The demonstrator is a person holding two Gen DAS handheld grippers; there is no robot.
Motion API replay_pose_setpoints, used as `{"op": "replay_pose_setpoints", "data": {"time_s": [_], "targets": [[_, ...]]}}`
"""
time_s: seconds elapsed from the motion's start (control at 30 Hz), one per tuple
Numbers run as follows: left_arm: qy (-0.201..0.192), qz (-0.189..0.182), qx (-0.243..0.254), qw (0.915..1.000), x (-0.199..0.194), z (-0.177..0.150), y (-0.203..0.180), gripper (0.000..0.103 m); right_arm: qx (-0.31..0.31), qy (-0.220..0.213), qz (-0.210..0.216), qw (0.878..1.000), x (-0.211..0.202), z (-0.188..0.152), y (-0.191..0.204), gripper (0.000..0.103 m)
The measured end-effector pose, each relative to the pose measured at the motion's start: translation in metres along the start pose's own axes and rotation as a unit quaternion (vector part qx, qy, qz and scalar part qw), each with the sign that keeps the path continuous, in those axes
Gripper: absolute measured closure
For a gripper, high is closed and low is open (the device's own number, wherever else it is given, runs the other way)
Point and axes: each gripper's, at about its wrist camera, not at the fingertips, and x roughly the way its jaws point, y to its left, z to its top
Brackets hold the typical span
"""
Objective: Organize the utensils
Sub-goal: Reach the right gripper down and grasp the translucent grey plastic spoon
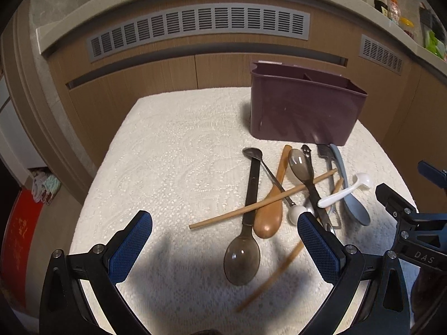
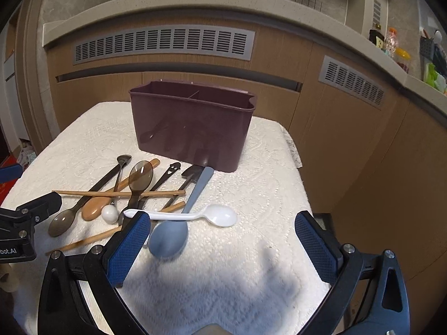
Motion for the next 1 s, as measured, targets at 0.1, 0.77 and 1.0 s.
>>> {"op": "replay_pose_setpoints", "data": {"time_s": [0.1,0.77,1.0], "targets": [[-0.002,0.000,-0.001,1.0000,0.008,0.004,0.008,0.000,-0.004,0.017,0.015,1.000,0.013,0.002,0.003,0.000],[-0.038,-0.003,-0.039,0.9985,0.017,0.022,0.064,0.000,-0.023,0.095,0.152,0.983,0.076,0.037,0.051,0.036],[-0.044,0.015,-0.013,0.9988,0.011,0.007,0.064,0.000,-0.030,0.136,0.154,0.978,0.103,0.044,0.071,0.072]]}}
